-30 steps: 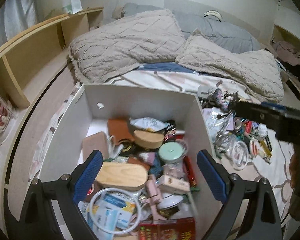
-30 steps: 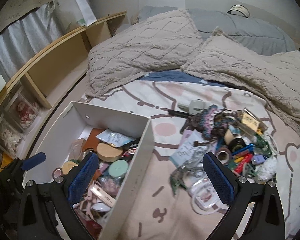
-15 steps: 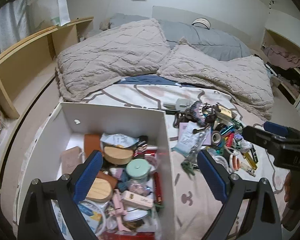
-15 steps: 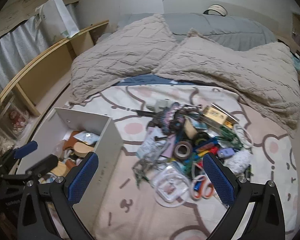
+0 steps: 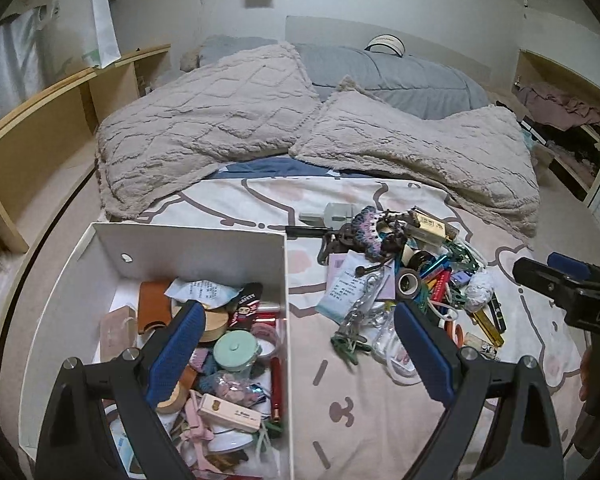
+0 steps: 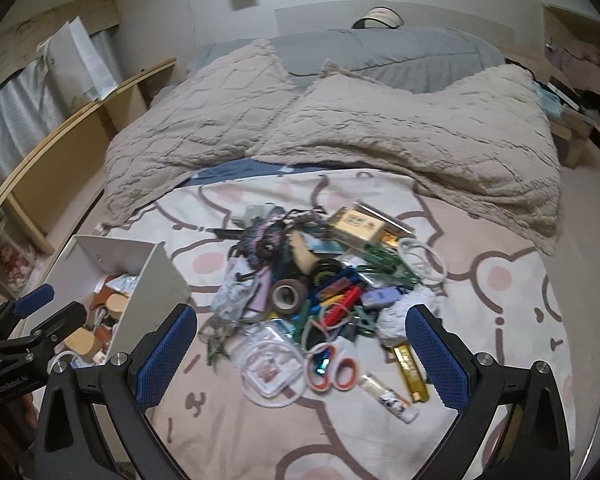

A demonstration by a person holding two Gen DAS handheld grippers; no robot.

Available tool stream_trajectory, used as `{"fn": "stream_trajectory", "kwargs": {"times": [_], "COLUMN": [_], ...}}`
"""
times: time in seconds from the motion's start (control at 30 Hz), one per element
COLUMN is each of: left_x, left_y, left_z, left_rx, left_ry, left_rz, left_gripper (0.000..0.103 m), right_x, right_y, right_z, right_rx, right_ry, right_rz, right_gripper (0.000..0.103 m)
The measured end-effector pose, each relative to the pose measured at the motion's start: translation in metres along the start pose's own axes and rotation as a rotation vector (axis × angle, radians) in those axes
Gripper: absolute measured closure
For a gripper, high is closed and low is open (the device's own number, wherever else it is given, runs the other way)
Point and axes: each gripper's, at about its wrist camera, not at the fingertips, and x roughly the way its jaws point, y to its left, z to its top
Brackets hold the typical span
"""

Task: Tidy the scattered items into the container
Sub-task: 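Move both tools away from the box back toward the pile on the bed, then lower the left tool to the large white ring while the right tool approaches the orange-handled scissors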

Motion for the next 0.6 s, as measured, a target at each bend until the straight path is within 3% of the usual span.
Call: {"fn": "stream_trajectory", "kwargs": {"times": [0.3, 0.6], "left_x": [0.010, 0.034], "left_y": [-0.024, -0.058], "left_z": [0.003, -0.007], "left_rx": [0.017, 0.116], "left_ry": [0.020, 0.092], "left_rz": [-0.018, 0.020], "left_gripper": [0.007, 0.007], "right_x": [0.001, 0.019], "right_y": [-0.029, -0.056], "right_z": [-0.003, -0.021], "right_rx": [0.053, 0.070], "right_ry": [0.008, 0.093], "right_rz": [-0.031, -0.089], "right_gripper": [0.000, 0.000]}}
